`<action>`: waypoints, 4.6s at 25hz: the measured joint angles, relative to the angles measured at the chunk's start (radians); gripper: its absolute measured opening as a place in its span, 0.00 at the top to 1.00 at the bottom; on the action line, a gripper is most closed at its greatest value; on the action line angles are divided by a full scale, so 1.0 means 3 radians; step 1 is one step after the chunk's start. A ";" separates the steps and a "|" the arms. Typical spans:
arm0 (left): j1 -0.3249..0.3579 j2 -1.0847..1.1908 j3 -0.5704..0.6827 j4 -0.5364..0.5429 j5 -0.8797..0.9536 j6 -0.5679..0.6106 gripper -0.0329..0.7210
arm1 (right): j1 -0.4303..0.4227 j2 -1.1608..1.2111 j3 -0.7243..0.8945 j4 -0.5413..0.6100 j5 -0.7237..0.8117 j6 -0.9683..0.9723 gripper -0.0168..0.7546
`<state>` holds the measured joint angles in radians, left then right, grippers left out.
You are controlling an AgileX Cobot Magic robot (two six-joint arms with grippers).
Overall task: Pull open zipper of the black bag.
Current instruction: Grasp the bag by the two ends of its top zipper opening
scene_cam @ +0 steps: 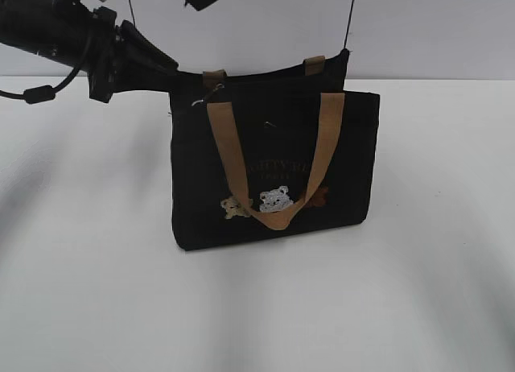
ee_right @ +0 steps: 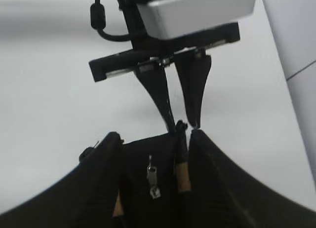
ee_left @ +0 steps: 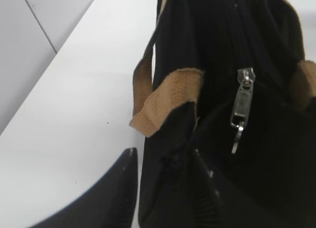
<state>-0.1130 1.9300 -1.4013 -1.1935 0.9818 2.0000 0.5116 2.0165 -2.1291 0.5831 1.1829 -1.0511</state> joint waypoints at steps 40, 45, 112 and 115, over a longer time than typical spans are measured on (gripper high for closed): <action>0.0000 -0.0156 -0.0031 -0.0077 0.0085 -0.0265 0.89 | 0.0169 0.0624 -0.0005 -0.0133 0.0094 -0.0869 0.56; 0.0000 -0.0156 -0.0031 -0.0073 0.0089 -0.0265 0.89 | 0.0169 0.0681 -0.0005 -0.0284 0.0080 -0.0873 0.56; -0.0017 0.0035 -0.0066 0.0097 0.0106 -0.0287 0.90 | -0.0838 0.0302 -0.0006 -0.0840 0.0173 0.0900 1.00; -0.0011 0.0039 -0.0066 0.0014 0.0088 -0.0287 0.90 | -0.0849 0.0291 -0.0006 -0.0815 0.0173 0.0889 1.00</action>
<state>-0.1162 1.9417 -1.4211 -1.1892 1.0082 1.9139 0.2569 2.1039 -2.1309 0.3387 1.2348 -0.7844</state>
